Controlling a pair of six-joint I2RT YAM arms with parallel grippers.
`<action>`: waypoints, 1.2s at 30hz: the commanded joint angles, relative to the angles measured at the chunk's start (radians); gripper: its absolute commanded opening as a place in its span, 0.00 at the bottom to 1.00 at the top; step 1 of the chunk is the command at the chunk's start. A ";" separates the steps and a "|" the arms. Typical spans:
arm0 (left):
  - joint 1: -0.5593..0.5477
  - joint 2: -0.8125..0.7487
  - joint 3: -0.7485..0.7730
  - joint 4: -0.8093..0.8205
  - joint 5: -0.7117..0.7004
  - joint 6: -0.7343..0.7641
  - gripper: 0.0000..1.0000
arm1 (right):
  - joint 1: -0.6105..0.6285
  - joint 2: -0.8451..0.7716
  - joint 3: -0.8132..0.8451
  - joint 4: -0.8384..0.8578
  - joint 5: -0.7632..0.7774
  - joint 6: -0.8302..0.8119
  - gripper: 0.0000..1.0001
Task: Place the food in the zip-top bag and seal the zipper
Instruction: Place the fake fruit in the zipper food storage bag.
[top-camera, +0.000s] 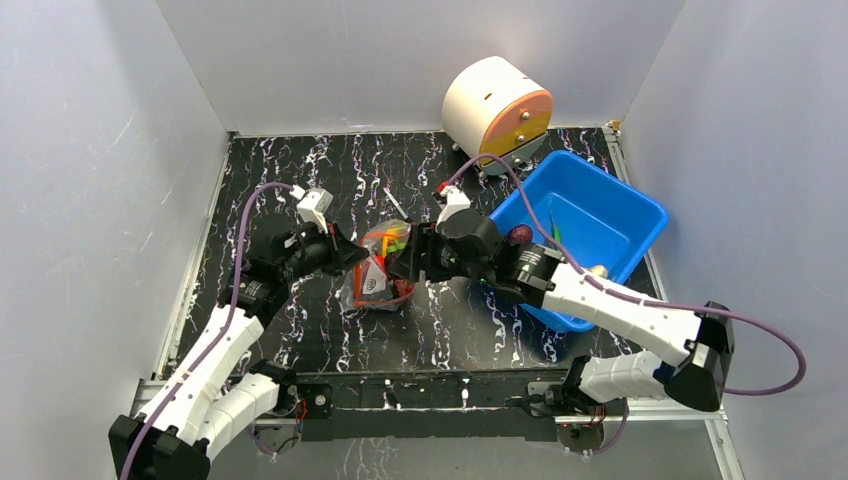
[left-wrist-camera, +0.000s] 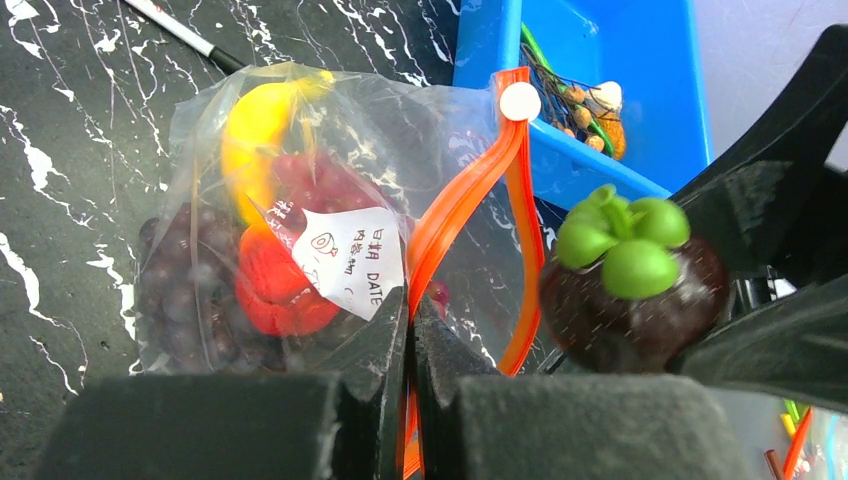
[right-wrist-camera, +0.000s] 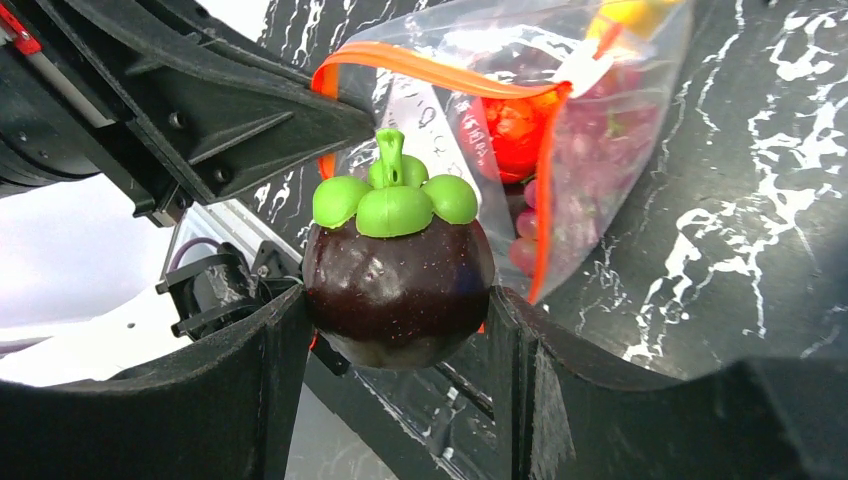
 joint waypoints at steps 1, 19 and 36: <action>-0.002 0.004 0.059 0.002 0.039 -0.003 0.00 | 0.039 0.044 0.025 0.126 0.019 0.027 0.47; -0.001 -0.005 0.105 -0.064 0.092 -0.039 0.00 | 0.053 0.193 0.100 0.058 0.233 -0.019 0.51; -0.001 0.043 0.205 -0.114 0.033 -0.216 0.00 | 0.053 0.188 0.142 0.044 0.250 -0.112 0.82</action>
